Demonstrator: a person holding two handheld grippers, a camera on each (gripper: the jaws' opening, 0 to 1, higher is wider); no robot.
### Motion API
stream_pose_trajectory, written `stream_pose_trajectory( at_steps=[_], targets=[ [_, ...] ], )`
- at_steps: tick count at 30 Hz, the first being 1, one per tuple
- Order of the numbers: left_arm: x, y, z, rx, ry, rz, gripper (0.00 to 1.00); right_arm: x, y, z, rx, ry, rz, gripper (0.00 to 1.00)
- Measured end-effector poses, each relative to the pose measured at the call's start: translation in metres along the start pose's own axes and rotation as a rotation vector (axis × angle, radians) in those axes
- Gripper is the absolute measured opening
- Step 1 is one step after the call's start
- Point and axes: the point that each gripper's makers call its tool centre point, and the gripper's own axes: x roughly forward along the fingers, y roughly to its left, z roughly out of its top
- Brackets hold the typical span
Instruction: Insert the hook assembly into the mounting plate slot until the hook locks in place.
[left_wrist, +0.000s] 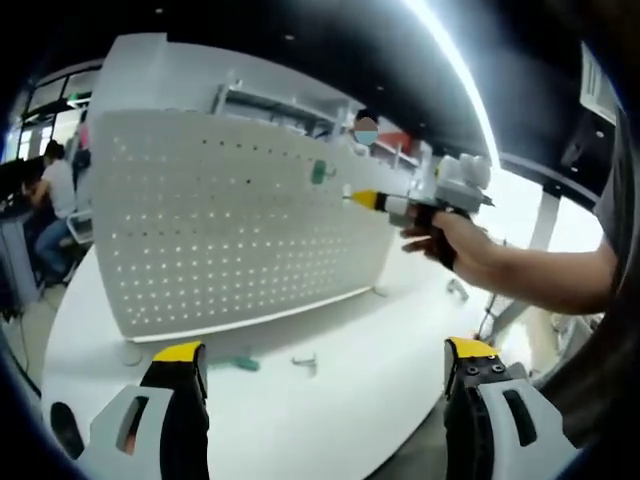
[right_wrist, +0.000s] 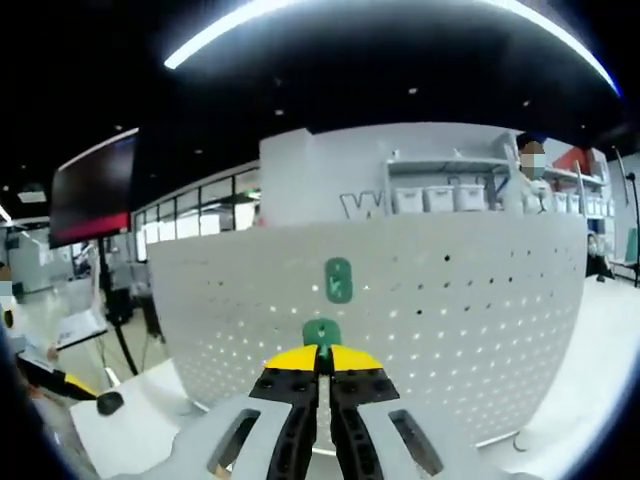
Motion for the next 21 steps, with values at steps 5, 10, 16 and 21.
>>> stream_pose_trajectory(
  at_steps=[5, 10, 16, 21],
  targets=[
    [0.0, 0.001, 0.0, 0.005, 0.007, 0.004, 1.0, 0.011, -0.013, 0.007, -0.031, -0.011, -0.019, 0.0],
    [-0.001, 0.005, 0.001, 0.002, 0.006, 0.013, 1.0, 0.02, -0.03, 0.014, -0.037, -0.028, -0.052, 0.0],
    [-0.001, 0.008, 0.001, -0.005, 0.006, 0.024, 1.0, 0.025, -0.04, 0.019, -0.028, -0.051, -0.087, 0.0],
    [0.0, 0.009, 0.001, -0.004, 0.009, 0.031, 1.0, 0.031, -0.047, 0.023, -0.023, -0.069, -0.107, 0.0]
  ],
)
